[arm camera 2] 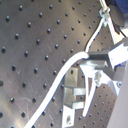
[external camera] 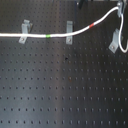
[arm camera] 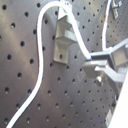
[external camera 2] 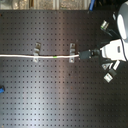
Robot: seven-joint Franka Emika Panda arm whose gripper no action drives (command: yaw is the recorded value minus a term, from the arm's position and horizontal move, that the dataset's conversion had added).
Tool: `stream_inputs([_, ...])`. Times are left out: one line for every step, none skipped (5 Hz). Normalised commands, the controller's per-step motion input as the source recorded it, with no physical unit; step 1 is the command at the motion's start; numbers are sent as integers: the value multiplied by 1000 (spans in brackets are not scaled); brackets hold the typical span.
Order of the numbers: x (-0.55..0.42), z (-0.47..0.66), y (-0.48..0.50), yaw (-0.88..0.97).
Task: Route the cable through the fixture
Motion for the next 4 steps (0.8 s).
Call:
stream_inputs([245,-41,81,-626])
stream_inputs([425,-44,118,-486])
stream_inputs([275,196,81,-546])
stream_inputs([-6,233,5,-746])
